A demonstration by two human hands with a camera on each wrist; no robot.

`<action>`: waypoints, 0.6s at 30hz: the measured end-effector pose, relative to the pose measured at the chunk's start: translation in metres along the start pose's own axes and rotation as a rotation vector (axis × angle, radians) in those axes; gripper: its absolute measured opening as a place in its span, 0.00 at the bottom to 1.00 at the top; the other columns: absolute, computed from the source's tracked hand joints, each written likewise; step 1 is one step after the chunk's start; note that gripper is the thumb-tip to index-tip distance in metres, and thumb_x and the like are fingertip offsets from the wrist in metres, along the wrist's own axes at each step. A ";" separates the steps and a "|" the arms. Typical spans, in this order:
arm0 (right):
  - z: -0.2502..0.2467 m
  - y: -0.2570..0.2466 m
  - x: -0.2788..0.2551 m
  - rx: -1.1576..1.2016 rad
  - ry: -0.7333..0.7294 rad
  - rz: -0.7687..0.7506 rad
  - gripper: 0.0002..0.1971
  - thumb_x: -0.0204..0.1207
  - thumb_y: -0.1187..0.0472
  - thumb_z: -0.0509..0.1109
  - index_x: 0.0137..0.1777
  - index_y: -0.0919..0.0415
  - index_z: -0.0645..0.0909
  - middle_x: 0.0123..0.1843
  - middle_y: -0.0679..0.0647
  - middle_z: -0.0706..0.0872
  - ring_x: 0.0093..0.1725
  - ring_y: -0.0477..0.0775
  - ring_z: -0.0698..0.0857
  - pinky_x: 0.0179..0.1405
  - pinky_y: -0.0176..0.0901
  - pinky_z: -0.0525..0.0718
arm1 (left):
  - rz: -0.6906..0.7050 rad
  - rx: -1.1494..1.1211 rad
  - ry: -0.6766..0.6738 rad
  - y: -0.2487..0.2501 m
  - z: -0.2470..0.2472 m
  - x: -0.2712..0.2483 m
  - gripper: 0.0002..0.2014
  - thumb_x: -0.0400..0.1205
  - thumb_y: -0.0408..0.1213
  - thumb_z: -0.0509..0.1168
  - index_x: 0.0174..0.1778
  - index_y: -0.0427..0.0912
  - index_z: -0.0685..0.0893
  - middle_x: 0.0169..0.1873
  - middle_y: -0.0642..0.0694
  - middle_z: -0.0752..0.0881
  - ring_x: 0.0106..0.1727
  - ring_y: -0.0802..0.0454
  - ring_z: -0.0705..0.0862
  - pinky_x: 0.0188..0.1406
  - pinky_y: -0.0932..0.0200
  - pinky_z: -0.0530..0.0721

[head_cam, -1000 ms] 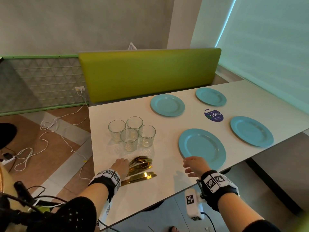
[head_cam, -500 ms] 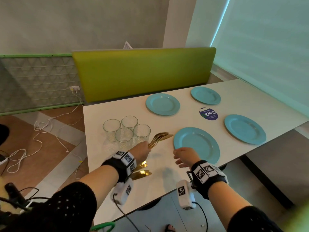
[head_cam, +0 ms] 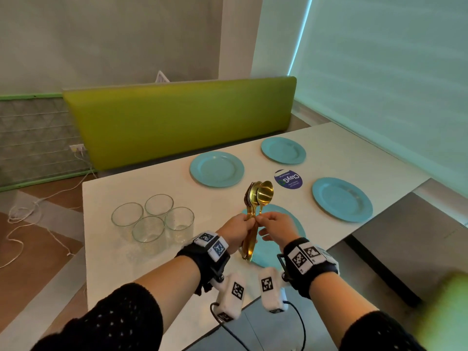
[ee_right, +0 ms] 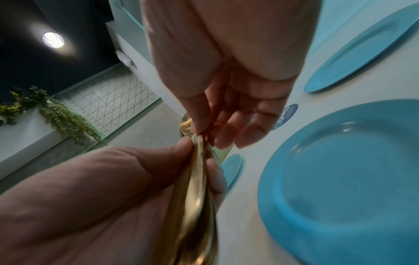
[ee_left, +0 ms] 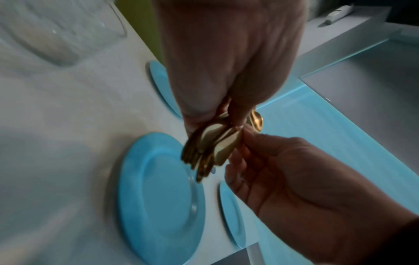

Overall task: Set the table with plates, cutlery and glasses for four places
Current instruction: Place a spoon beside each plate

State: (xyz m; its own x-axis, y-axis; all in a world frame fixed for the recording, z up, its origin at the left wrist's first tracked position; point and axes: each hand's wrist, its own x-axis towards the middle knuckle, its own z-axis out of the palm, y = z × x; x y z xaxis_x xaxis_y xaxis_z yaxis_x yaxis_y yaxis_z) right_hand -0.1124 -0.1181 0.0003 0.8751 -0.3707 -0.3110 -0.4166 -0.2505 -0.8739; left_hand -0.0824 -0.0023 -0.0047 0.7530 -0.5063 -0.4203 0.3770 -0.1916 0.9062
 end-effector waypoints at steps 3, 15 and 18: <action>-0.023 0.004 0.022 0.004 0.002 0.019 0.07 0.81 0.62 0.65 0.42 0.60 0.81 0.34 0.50 0.84 0.31 0.47 0.81 0.33 0.37 0.81 | -0.020 -0.010 0.035 0.008 0.013 0.026 0.14 0.87 0.32 0.51 0.35 0.42 0.73 0.29 0.46 0.73 0.30 0.55 0.71 0.27 0.65 0.73; -0.133 0.047 0.147 -0.471 -0.067 0.151 0.10 0.79 0.62 0.67 0.35 0.59 0.80 0.34 0.52 0.84 0.32 0.51 0.80 0.30 0.37 0.80 | -0.092 -0.151 0.250 0.038 0.018 0.132 0.11 0.87 0.33 0.55 0.37 0.38 0.74 0.34 0.44 0.75 0.33 0.52 0.75 0.35 0.59 0.81; -0.138 0.061 0.162 -0.710 -0.122 0.162 0.10 0.78 0.59 0.68 0.34 0.55 0.81 0.40 0.53 0.86 0.40 0.52 0.82 0.48 0.45 0.86 | -0.096 -0.149 0.271 0.036 0.017 0.143 0.11 0.87 0.33 0.55 0.38 0.38 0.74 0.34 0.44 0.75 0.33 0.51 0.75 0.38 0.57 0.81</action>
State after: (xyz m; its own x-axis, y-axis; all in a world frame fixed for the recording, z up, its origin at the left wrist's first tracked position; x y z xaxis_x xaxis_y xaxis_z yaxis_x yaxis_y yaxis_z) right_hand -0.0302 -0.3173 -0.0521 0.7929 -0.3608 -0.4911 -0.5659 -0.7347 -0.3740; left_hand 0.0299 -0.0963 -0.0311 0.8186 -0.2458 -0.5192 0.5135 -0.0921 0.8531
